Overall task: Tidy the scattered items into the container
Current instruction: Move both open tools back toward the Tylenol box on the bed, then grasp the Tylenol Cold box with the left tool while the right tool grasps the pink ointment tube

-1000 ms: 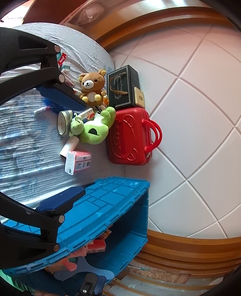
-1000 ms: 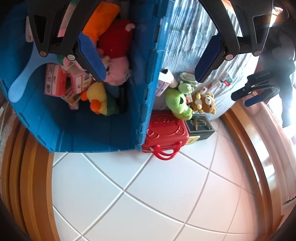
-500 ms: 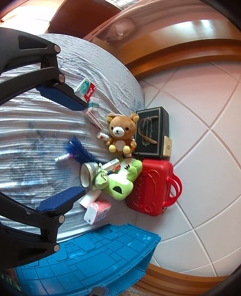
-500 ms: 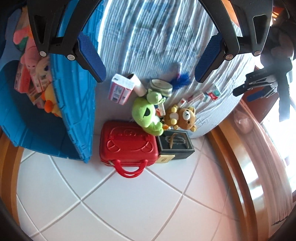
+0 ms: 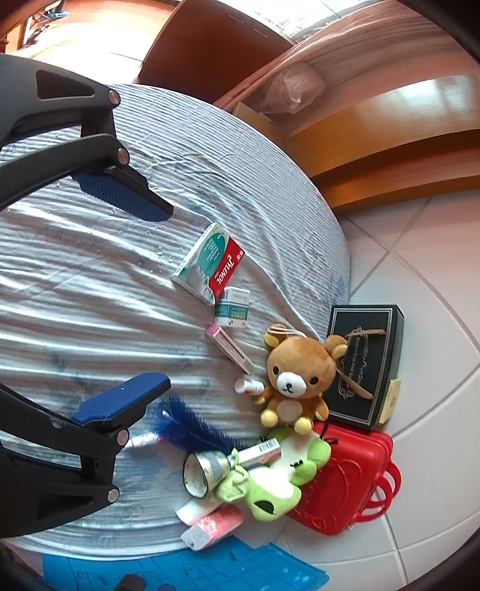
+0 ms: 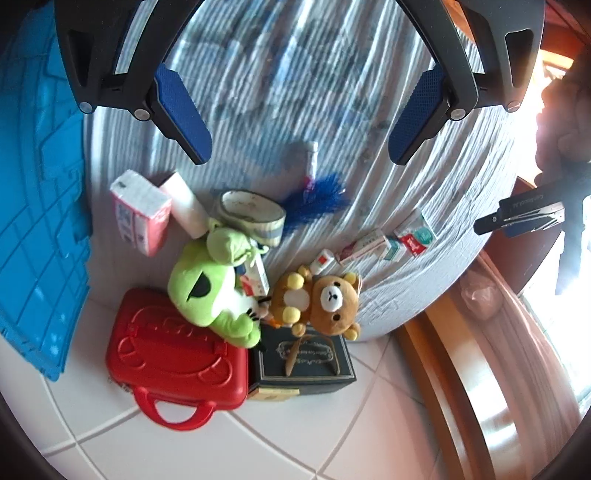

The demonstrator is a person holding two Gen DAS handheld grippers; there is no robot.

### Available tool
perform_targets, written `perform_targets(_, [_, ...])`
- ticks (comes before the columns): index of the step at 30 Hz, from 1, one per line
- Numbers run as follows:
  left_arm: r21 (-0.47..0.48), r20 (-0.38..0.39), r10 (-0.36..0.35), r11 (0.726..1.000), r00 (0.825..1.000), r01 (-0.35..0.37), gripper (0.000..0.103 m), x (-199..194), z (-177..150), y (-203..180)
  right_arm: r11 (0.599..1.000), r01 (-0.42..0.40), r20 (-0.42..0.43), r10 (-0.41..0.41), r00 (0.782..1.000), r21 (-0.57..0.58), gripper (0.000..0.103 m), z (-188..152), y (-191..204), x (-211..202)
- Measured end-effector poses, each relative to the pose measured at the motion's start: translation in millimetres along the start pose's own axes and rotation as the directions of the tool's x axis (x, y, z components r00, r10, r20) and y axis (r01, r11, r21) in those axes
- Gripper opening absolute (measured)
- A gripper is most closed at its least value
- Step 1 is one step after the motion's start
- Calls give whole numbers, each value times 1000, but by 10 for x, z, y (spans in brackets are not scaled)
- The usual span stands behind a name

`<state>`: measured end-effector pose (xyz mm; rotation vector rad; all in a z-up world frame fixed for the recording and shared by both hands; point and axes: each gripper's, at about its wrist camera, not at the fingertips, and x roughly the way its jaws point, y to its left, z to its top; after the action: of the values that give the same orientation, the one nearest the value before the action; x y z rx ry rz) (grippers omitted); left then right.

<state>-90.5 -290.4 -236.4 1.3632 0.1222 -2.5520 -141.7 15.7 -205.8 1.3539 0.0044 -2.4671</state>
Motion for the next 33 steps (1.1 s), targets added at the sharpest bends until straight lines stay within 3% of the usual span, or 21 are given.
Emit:
perform_targets(9, [-109,-94,9,994,996,-19,84,1103,161,274,999,42,-95,-42,995,0,98,-220,160,535])
perform_targets(16, [-218,-213,15,974,977,-63,84,1955,251,360,996,86,-149,-81,986,25,98,-386,59,708])
perform_targets(23, [-231,-196,20,971,980,-66,88,2150,428,335,993,107,-184,-99,978,39,98,-459,-27,980])
perform_targets(28, [-224,-243,32,970,970,-88,88,2338,463,367,996,93,-179,-91,980,2,98,-323,45,1296])
perform_targets(33, [-194,-220,30,978,975,-74,87,2323,446,373,995,95,-183,-96,978,-13,96,-186,83,1643])
